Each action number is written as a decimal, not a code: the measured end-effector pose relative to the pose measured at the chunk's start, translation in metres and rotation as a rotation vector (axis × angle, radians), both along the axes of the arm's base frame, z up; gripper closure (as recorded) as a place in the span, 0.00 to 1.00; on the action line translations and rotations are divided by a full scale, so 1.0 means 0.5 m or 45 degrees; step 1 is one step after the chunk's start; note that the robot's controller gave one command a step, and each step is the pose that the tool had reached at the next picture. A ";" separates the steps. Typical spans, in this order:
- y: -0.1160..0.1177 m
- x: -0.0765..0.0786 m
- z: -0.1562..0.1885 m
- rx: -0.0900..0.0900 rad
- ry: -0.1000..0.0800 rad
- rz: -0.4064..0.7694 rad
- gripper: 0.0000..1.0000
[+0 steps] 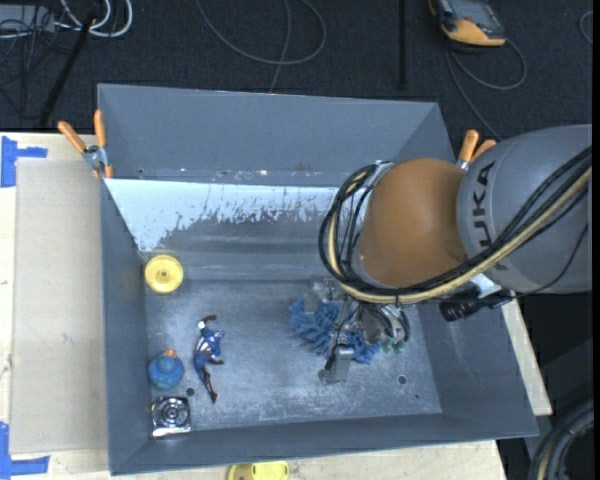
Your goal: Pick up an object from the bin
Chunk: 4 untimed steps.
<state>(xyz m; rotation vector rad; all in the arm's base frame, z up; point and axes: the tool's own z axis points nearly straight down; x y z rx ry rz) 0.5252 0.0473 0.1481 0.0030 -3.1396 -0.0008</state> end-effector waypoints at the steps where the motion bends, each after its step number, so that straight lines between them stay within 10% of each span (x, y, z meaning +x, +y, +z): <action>1: -0.101 0.114 -0.134 0.001 -0.014 -0.082 0.00; 2: -0.135 0.144 -0.192 0.000 -0.004 -0.050 0.00; 3: -0.124 0.097 -0.156 0.000 0.001 -0.129 0.00; 4: -0.131 0.120 -0.157 0.000 -0.005 0.311 0.00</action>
Offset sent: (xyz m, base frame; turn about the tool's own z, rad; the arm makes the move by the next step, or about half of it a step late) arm 0.0631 -0.0626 -0.0781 -0.0311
